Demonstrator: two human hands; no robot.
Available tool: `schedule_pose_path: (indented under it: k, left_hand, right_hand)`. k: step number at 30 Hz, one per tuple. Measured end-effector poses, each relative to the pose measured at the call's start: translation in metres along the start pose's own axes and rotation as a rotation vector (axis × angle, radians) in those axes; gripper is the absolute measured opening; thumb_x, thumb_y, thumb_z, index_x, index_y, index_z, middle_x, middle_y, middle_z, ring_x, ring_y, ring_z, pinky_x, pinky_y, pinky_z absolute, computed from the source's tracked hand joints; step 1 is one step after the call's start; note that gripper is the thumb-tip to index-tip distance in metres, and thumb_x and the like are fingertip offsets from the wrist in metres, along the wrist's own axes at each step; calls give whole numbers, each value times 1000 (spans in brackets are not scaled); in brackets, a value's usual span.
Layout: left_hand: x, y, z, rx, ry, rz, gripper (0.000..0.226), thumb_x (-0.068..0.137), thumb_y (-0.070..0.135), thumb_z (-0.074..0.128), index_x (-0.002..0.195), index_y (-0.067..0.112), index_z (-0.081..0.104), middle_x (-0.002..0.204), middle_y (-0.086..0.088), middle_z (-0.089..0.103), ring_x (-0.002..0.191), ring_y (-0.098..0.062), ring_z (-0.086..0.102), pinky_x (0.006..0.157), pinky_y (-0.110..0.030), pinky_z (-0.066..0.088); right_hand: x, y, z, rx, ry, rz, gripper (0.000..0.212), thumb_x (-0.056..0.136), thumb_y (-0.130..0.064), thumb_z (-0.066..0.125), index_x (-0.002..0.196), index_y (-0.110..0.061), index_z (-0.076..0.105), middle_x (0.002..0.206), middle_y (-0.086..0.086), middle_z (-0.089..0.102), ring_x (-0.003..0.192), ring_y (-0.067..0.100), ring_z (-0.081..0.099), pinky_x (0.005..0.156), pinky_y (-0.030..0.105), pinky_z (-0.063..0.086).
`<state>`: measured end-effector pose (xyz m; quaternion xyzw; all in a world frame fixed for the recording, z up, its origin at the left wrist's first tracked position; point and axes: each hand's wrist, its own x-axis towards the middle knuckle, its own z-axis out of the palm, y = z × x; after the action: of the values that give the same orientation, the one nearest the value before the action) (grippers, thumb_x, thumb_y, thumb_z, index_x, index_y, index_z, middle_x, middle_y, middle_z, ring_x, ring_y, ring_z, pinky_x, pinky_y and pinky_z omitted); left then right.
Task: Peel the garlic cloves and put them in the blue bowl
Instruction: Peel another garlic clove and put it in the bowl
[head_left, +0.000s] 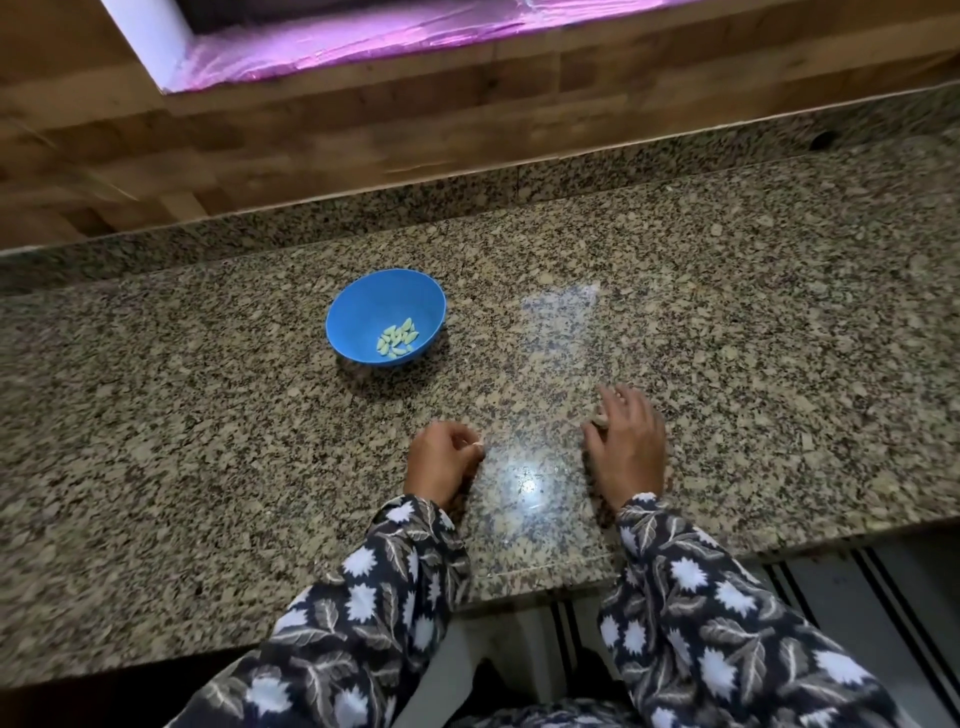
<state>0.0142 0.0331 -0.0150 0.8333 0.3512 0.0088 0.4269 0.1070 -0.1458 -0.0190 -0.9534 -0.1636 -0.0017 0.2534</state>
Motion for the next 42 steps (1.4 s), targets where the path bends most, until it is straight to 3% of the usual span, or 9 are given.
schedule_pose_path:
  k: [7,10,18,23,28,31,36,39,42]
  left_hand:
    - [-1,22,3,582,-20,191,11,91,8,57,101,6,60,98,-9,64,84,-18,58,83,-27,52]
    - [-7,26,5,713,-9,325,16,96,9,49,109,3,56,103,-12,63,89,-21,60,84,-28,52]
    - [-15,11,15,827,-79,541,28,98,11,43,122,2,54,120,-15,57,108,-25,56,93,-34,49]
    - [1,6,-3,140,-56,174,12,84,9,66,94,9,71,91,-2,72,85,-13,67,85,-31,54]
    - [-17,5,-5,-267,-180,153,14,75,7,75,89,6,73,84,-7,73,74,-18,70,72,-33,59]
    - [-21,0,-6,-276,-87,173,11,74,7,75,85,8,73,82,-7,72,69,-18,69,66,-26,58]
    - [-25,-10,-9,321,-112,595,22,93,19,50,101,7,68,86,-4,67,73,-14,62,70,-19,52]
    - [-25,-7,-9,217,-193,461,27,97,22,46,86,6,64,73,-3,56,60,-12,48,56,-15,40]
    - [-26,-4,-5,-206,-353,38,26,97,18,47,74,11,57,62,2,49,48,-8,38,45,-15,31]
  right_hand:
    - [-32,-23,46,-133,-468,-373,63,93,-53,17,146,-27,-3,153,-5,-13,141,8,-12,112,32,-12]
    - [-35,-19,52,-214,-459,-391,66,83,-58,-5,141,-28,-17,151,-5,-21,136,8,-21,110,33,-17]
    - [-37,-16,54,-176,-422,-404,59,91,-54,4,140,-28,-15,150,-7,-20,139,9,-17,113,34,-15]
    - [-31,-25,40,274,-460,-275,48,98,-40,33,144,-27,26,150,-5,25,138,11,24,112,29,15]
    - [-16,-33,26,593,-572,-137,26,90,-18,56,114,-13,64,102,5,70,89,15,66,85,35,53]
    - [-10,-35,23,684,-744,-81,17,89,-12,57,101,-6,68,78,2,68,60,11,62,67,34,54]
    - [-5,-41,15,456,-635,-220,21,85,-19,61,103,-10,69,89,9,71,72,18,62,72,31,53]
    - [-8,-41,12,360,-511,-412,23,85,-15,61,107,-7,67,89,8,71,70,13,62,67,13,49]
    - [-11,-32,20,303,-379,-612,16,85,-9,61,98,-7,70,80,8,71,65,15,66,63,14,52]
